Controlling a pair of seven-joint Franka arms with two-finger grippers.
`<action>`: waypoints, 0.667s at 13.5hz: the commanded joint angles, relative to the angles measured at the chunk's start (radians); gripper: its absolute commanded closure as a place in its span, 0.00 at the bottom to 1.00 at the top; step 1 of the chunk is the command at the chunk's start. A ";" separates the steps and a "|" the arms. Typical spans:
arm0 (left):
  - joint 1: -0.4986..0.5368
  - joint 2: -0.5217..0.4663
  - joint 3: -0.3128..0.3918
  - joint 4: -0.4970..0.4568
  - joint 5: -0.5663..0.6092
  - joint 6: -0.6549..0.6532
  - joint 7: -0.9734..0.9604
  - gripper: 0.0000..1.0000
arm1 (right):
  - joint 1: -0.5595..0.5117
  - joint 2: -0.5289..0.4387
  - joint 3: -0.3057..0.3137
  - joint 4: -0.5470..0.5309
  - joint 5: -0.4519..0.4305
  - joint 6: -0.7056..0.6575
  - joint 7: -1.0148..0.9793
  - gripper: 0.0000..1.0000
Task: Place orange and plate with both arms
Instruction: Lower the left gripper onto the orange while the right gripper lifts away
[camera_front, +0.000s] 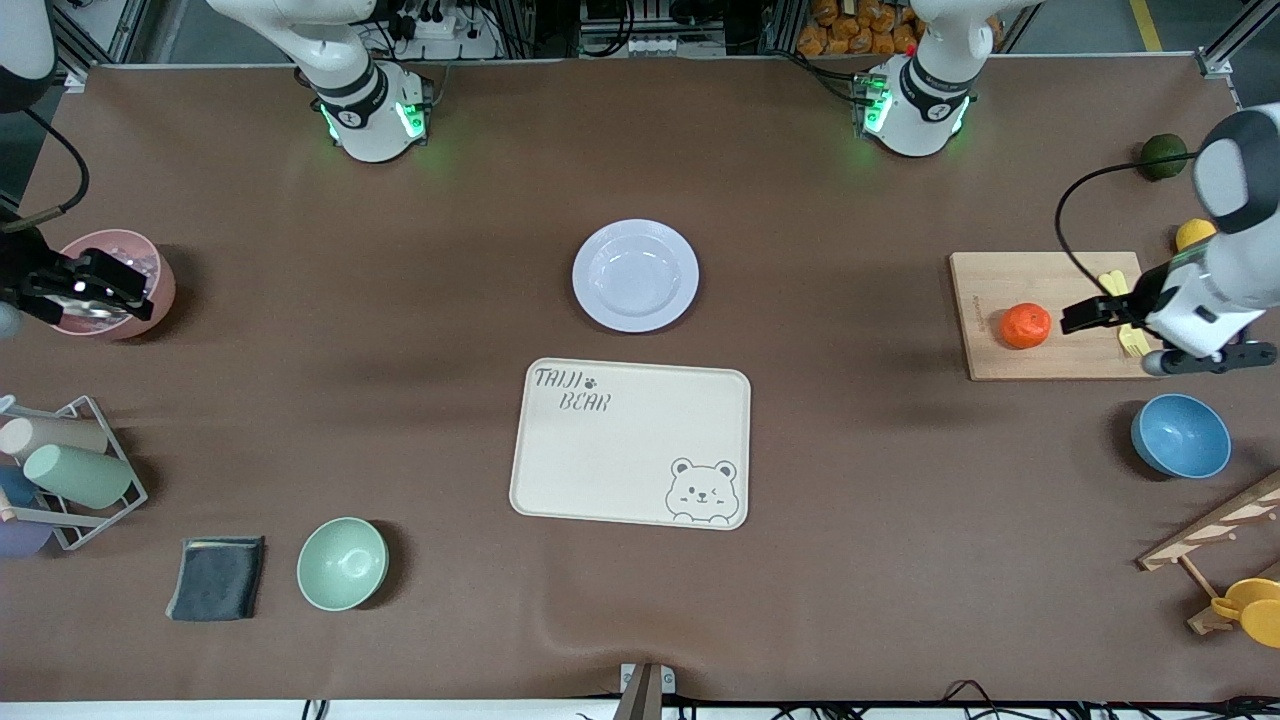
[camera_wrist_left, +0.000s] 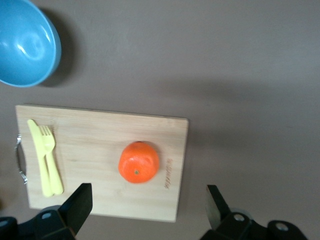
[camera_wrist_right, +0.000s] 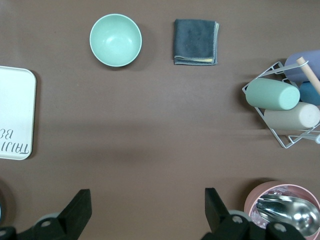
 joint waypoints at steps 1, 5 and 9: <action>0.050 -0.014 -0.012 -0.170 0.053 0.180 -0.003 0.00 | 0.010 0.013 0.004 -0.004 0.001 0.005 0.012 0.00; 0.054 0.026 -0.012 -0.221 0.053 0.222 -0.003 0.00 | 0.014 0.051 0.002 -0.043 0.137 0.013 0.015 0.00; 0.064 0.095 -0.012 -0.222 0.053 0.274 -0.003 0.00 | 0.027 0.084 0.004 -0.064 0.215 0.010 0.018 0.00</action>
